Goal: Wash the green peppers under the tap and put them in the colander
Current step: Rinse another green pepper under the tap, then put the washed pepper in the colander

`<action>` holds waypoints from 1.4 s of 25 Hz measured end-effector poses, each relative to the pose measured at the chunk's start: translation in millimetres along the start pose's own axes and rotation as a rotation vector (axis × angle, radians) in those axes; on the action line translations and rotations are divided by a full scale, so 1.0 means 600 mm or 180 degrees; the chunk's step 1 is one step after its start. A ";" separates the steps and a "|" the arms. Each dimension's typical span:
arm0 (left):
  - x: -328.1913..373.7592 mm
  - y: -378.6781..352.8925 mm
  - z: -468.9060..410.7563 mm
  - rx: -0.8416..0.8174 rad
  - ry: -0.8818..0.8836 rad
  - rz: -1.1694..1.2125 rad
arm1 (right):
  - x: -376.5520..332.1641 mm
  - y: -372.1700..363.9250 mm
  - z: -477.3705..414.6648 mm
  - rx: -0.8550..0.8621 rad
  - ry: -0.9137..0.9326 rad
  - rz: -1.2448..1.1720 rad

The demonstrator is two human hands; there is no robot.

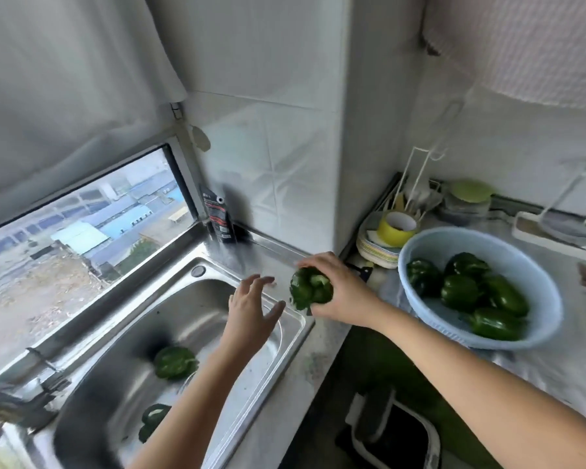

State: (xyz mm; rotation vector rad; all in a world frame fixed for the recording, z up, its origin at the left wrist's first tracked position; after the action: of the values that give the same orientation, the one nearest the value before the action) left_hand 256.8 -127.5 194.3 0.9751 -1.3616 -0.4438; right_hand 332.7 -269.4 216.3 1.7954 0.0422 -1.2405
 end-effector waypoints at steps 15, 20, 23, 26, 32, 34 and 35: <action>0.283 -0.340 -0.109 -0.1725 -0.0951 0.0029 | 0.313 0.325 0.129 -0.0045 -0.1701 0.0381; 0.278 -0.369 -0.108 -0.1894 -0.1007 -0.0042 | 0.345 0.265 0.141 -0.1164 -0.1678 0.1073; 0.274 -0.372 -0.112 -0.1956 -0.1014 -0.0036 | 0.366 0.237 0.140 -0.1446 -0.1724 0.1324; 0.273 -0.371 -0.111 -0.2049 -0.0939 0.0065 | 0.374 0.230 0.120 -0.1479 -0.1645 0.1483; 0.238 -0.312 -0.113 -0.1620 -0.0447 0.0297 | 0.302 0.244 0.014 -0.0895 -0.1208 0.1035; 0.202 -0.266 -0.117 -0.1192 -0.0238 0.0373 | 0.242 0.223 -0.026 -0.0701 -0.0913 0.0693; 0.177 -0.241 -0.113 -0.0985 -0.0094 0.0442 | 0.210 0.203 -0.045 -0.0654 -0.0772 0.0529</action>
State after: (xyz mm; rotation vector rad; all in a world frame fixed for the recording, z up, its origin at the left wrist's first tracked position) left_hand 380.1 -267.6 150.8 0.6185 -1.3302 -0.5464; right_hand 473.8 -375.9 203.5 1.4342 -0.1114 -1.2765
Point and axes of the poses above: each hand's wrist, its own z-axis away from the middle knuckle, its own y-axis out of the back of the hand, x = y × z, the point moved 8 cm from there along -z, towards the middle knuckle, and after that the axes turned 3 degrees about -y, right-handed, at the moved point
